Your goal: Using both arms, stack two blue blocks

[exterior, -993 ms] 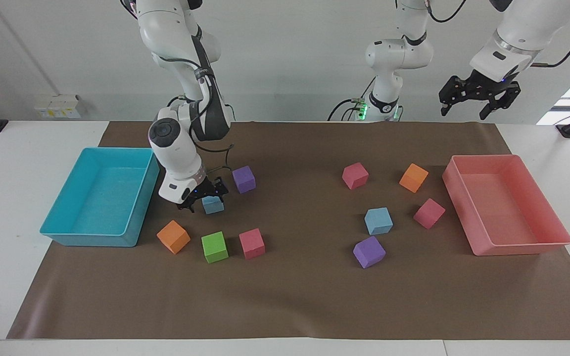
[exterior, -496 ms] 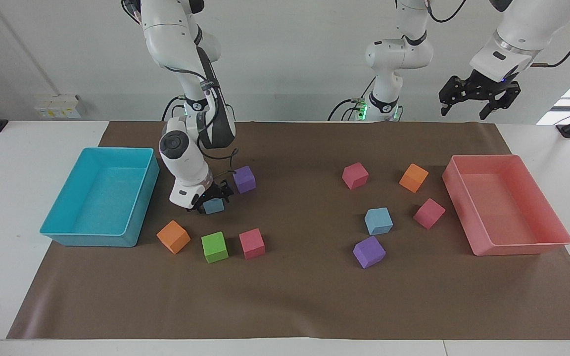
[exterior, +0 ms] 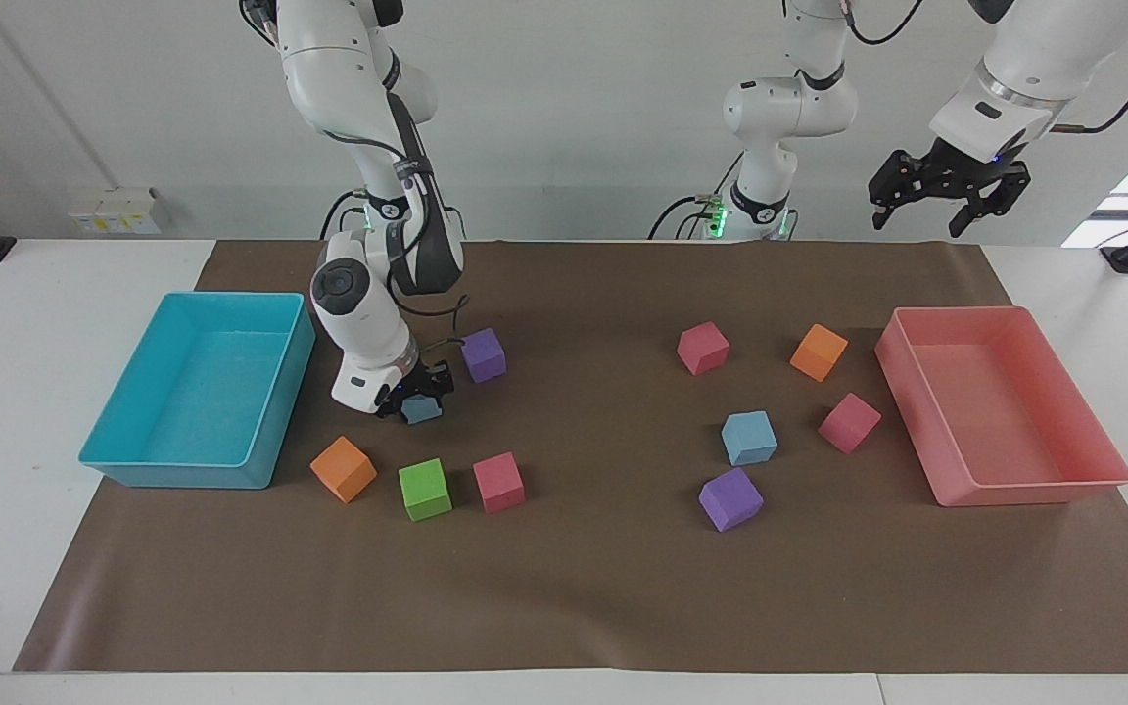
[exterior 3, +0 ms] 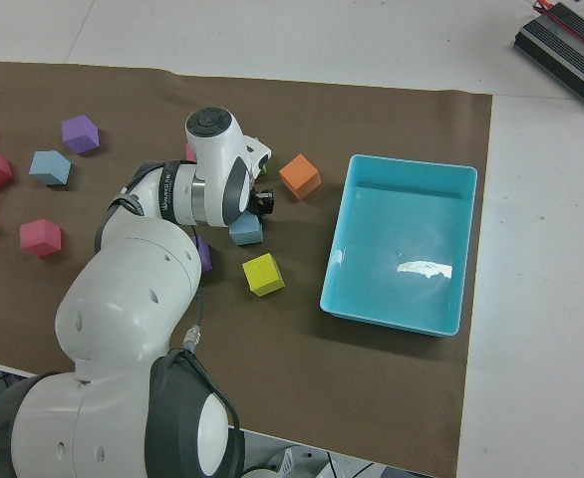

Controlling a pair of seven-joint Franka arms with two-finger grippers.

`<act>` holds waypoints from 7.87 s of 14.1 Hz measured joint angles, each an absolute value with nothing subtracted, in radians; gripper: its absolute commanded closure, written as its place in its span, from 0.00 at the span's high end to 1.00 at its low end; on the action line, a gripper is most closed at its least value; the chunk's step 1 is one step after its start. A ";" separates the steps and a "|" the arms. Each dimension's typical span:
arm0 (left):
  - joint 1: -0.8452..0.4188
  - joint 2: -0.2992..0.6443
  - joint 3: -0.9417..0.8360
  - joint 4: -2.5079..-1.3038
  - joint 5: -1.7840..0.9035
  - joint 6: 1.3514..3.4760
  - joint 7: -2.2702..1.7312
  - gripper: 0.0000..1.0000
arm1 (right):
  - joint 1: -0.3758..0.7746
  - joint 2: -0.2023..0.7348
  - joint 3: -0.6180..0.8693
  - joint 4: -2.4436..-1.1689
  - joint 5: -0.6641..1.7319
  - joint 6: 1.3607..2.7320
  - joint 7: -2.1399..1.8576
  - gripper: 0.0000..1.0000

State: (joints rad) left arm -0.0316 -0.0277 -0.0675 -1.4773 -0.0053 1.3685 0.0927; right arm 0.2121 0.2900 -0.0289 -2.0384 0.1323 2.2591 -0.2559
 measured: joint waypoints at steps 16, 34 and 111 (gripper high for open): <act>-0.032 -0.028 -0.067 -1.477 -0.005 1.368 0.093 1.00 | 0.277 0.217 -0.030 -1.871 0.128 2.087 -0.057 0.00; -0.032 -0.028 -0.067 -1.477 -0.005 1.368 0.093 1.00 | 0.634 0.451 -0.026 -1.749 0.108 2.311 0.564 0.00; -0.235 0.388 -0.082 -1.871 0.017 2.241 -0.271 0.06 | 0.325 0.430 -0.005 -1.931 1.118 2.130 -0.489 0.00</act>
State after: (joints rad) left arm -0.2355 0.3885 -0.0821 -1.8709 0.0175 2.2412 -0.2705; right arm 0.3248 0.4304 -0.0052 -1.9305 1.1181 2.1297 -0.4886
